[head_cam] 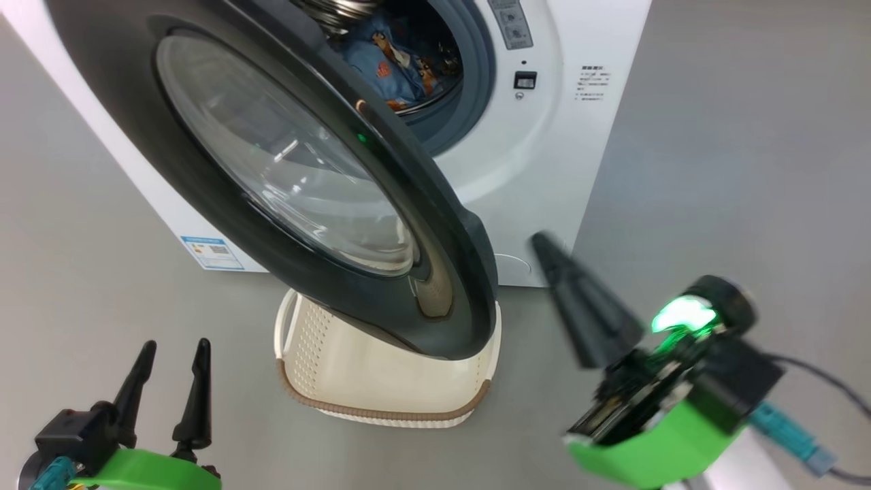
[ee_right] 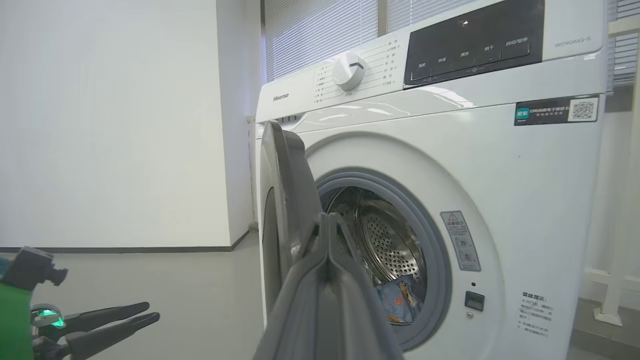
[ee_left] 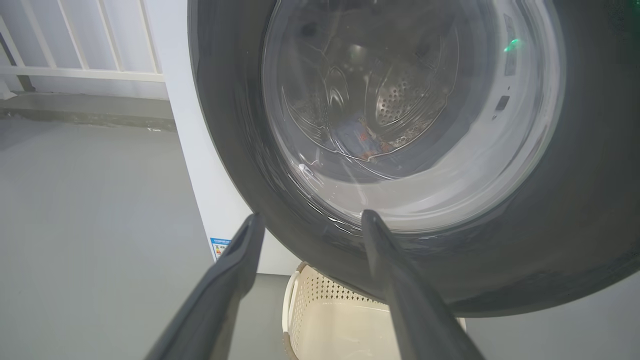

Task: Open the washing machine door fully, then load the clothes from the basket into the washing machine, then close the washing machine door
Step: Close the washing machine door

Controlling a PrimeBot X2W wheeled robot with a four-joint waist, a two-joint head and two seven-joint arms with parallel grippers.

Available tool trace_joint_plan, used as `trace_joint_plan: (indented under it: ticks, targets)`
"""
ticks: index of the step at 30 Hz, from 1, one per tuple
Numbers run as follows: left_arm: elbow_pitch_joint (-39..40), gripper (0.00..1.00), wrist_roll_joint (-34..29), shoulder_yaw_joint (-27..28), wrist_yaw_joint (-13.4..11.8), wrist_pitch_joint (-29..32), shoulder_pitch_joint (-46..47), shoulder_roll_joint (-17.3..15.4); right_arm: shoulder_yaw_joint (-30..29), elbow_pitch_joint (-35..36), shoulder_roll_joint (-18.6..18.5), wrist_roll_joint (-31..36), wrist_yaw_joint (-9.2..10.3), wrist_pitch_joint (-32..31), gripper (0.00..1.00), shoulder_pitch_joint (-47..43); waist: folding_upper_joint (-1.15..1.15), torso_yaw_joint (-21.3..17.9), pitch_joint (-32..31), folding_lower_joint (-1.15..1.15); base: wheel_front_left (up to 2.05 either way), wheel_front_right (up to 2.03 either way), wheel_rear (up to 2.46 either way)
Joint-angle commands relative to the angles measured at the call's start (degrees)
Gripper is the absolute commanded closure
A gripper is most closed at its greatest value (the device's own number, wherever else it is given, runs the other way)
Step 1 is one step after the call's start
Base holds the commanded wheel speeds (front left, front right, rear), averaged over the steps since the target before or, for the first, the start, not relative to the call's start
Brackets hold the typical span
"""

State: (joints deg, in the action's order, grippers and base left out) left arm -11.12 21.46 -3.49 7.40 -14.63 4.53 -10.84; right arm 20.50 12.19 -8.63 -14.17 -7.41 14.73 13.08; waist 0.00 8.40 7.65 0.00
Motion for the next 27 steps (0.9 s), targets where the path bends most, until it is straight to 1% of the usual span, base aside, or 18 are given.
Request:
trace_joint_plan:
  ticks: [1, 5, 10, 13, 17, 20, 21, 27]
  targets:
    - [1.6, 0.0, -0.4, 2.2, 0.1, -0.4, 0.5, -0.9, 3.0, 1.9, 0.7, 0.4, -0.08, 0.3, 1.0, 1.5, 0.0, 0.4, -0.3, 0.0, 0.0, 0.0, 0.0]
    - [1.9, 0.0, -0.3, 2.2, 0.1, -0.4, 0.3, -0.6, 8.6, 0.8, 0.9, 0.0, -0.08, 0.3, 1.0, 1.0, 0.0, 1.0, -0.5, 0.0, 0.0, 0.0, 0.0]
    - [2.1, 0.0, -0.3, 1.9, 0.1, -0.4, 0.6, -0.2, 13.8, -4.0, 0.9, -1.2, -0.08, 0.3, 1.0, 0.6, 0.0, 1.8, -0.2, 0.0, 0.0, 0.0, 0.0]
    - [2.1, 0.0, -0.2, 1.7, 0.1, -0.4, 0.7, 0.1, 15.9, -7.2, 0.8, -2.1, -0.08, 0.3, 1.0, 0.7, 0.0, 2.0, 0.3, 0.0, 0.0, 0.0, 0.0]
    - [2.1, 0.0, -0.1, 1.6, 0.1, -0.4, 0.9, 0.5, 16.6, -11.2, 0.6, -3.3, -0.08, 0.3, 1.0, 1.4, 0.0, 2.2, 1.0, 0.0, 0.0, 0.0, 0.0]
    - [2.0, 0.0, 0.0, 1.3, 0.1, -0.4, 1.2, 0.7, 15.9, -14.2, 0.5, -3.8, -0.08, 0.3, 1.0, 1.9, 0.0, 2.3, 1.7, 0.0, 0.0, 0.0, 0.0]
    - [2.0, 0.0, 0.0, 1.3, 0.1, -0.4, 1.2, 0.7, 15.9, -14.2, 0.5, -3.8, -0.08, 0.3, 1.0, 1.9, 0.0, 2.3, 1.7, 0.0, 0.0, 0.0, 0.0]
    - [2.0, 0.0, 0.2, 1.4, 0.1, -0.4, 2.1, 1.1, 12.7, -18.1, 1.1, -4.3, -0.08, 0.3, 1.0, 3.3, 0.0, 2.3, 2.9, 0.0, 0.0, 0.0, 0.0]
